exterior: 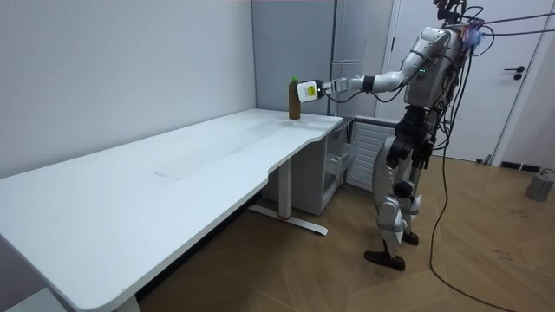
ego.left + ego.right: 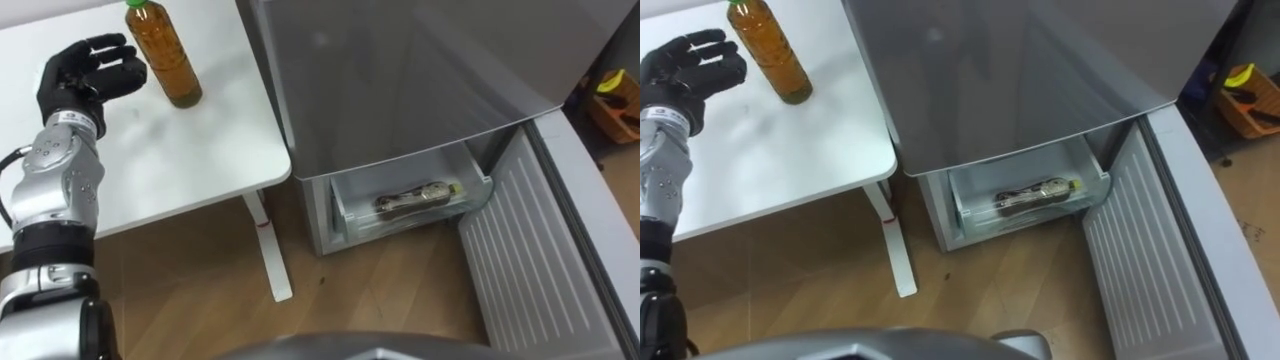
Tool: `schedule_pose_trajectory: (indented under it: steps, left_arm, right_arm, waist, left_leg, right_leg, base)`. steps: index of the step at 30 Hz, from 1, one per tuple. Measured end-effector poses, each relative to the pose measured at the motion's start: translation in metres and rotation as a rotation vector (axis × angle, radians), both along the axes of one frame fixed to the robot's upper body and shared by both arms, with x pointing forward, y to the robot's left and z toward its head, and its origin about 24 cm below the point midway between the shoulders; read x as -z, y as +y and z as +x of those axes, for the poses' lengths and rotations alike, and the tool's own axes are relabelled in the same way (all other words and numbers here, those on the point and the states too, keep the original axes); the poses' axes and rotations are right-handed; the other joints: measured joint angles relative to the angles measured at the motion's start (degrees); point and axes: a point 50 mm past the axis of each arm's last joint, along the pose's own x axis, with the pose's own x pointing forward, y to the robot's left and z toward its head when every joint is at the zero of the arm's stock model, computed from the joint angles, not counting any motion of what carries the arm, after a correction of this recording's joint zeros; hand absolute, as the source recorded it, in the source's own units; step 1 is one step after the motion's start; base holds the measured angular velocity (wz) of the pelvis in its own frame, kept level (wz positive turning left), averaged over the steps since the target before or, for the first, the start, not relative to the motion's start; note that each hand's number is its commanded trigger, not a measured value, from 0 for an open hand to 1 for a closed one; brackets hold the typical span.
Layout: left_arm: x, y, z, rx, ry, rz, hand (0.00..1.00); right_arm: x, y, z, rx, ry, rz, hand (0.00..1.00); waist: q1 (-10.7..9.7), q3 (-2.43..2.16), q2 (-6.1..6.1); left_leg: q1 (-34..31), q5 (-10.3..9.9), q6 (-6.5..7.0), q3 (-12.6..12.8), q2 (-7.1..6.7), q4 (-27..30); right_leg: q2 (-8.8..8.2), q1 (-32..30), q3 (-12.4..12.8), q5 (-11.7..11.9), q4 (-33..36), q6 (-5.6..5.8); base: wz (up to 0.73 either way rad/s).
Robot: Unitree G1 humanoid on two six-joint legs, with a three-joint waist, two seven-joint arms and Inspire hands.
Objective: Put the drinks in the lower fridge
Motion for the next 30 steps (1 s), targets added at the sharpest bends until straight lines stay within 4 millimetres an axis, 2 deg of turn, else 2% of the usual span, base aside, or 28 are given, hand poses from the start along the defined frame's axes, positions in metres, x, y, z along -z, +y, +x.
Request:
schedule_pose_trajectory:
  steps: [7, 8, 9, 10, 11, 12, 17, 21, 27, 30]
  left_arm:
    - [-0.001, 0.0, 0.0, -0.005, -0.002, 0.002, 1.0]
    - [-0.001, 0.0, 0.0, -0.005, -0.002, 0.002, 0.97]
    - [-0.001, 0.0, 0.0, -0.005, -0.002, 0.002, 0.83]
    - [-0.001, 0.0, 0.0, -0.005, -0.002, 0.002, 0.58]
    - [-0.001, 0.0, 0.0, -0.005, -0.002, 0.002, 0.06]
    - [-0.001, 0.0, 0.0, -0.005, -0.002, 0.002, 0.0]
    - [-0.003, 0.0, 0.002, -0.015, -0.008, 0.001, 0.0]
    - [-0.013, -0.002, 0.011, -0.024, -0.047, -0.009, 0.0]
    - [-0.019, -0.007, 0.017, -0.014, -0.069, -0.015, 0.0]
    - [-0.024, -0.008, 0.017, -0.022, -0.084, -0.004, 0.0]
  right_arm:
    - [0.0, 0.0, 0.002, -0.002, -0.007, 0.004, 0.0]
    - [0.0, 0.0, 0.002, -0.002, -0.007, 0.005, 0.0]
    - [0.0, 0.0, 0.002, -0.002, -0.008, 0.009, 0.0]
    - [0.0, 0.0, 0.002, -0.002, -0.009, 0.014, 0.0]
    - [0.0, 0.001, 0.002, -0.002, -0.009, 0.016, 0.0]
    - [0.0, 0.001, 0.002, -0.002, -0.01, 0.019, 0.0]
    - [0.0, 0.0, 0.003, -0.002, -0.012, 0.018, 0.0]
    - [0.0, -0.001, 0.008, -0.001, -0.021, -0.003, 0.0]
    - [0.0, -0.002, 0.015, -0.002, -0.036, -0.021, 0.0]
    - [0.0, -0.002, 0.016, 0.004, -0.039, -0.021, 0.0]
  waist:
    - [0.0, 0.0, 0.01]
    - [0.0, 0.01, 0.01]
    - [-0.1, 0.02, -0.01]
    - [-0.1, 0.02, -0.02]
    - [-0.1, 0.03, -0.03]
    - [-0.1, 0.04, -0.04]
    - [-0.1, 0.08, 0.02]
    - [-0.1, 0.44, 0.19]
    - [0.0, 0.38, 0.37]
    - [0.0, 0.51, 0.1]
  left_leg:
    - [0.0, 0.0, -0.01, -0.1, 0.0, -0.1]
    - [0.0, 0.0, -0.01, -0.1, 0.0, -0.1]
    - [0.0, 0.0, -0.01, -0.1, 0.0, -0.1]
    - [0.0, 0.0, -0.01, -0.1, 0.0, -0.1]
    - [0.0, 0.0, -0.01, -0.1, 0.0, -0.1]
    - [0.0, 0.0, -0.01, -0.1, 0.0, -0.1]
    - [0.0, 0.0, -0.01, 0.0, 0.0, -0.1]
    - [0.0, 0.0, -0.01, 0.0, -0.03, -0.3]
    - [0.0, 0.0, -0.03, 0.1, -0.05, -0.6]
    - [-0.1, 0.0, -0.03, 0.1, -0.06, -0.7]
  right_leg:
    - [0.0, 0.0, 0.0, 0.0, 0.1, 0.0]
    - [0.0, 0.0, 0.0, 0.0, 0.1, 0.0]
    - [0.0, 0.0, 0.0, 0.0, 0.1, 0.0]
    - [0.0, 0.0, 0.0, 0.0, 0.1, 0.0]
    - [0.0, 0.0, 0.0, 0.0, 0.1, 0.0]
    - [0.0, 0.0, 0.0, 0.0, 0.1, 0.0]
    - [0.0, 0.0, 0.0, 0.0, 0.1, 0.0]
    - [0.0, 0.0, 0.0, 0.0, 0.0, 0.0]
    - [0.01, -0.1, -0.1, 0.0, -0.2, 0.0]
    - [0.01, -0.1, -0.1, 0.0, -0.4, 0.0]
  base:
    - [0.0]
    - [0.0]
    - [0.0]
    - [0.0]
    - [0.0]
    - [0.0]
    - [0.0]
    - [0.0]
    - [0.0]
    - [0.0]
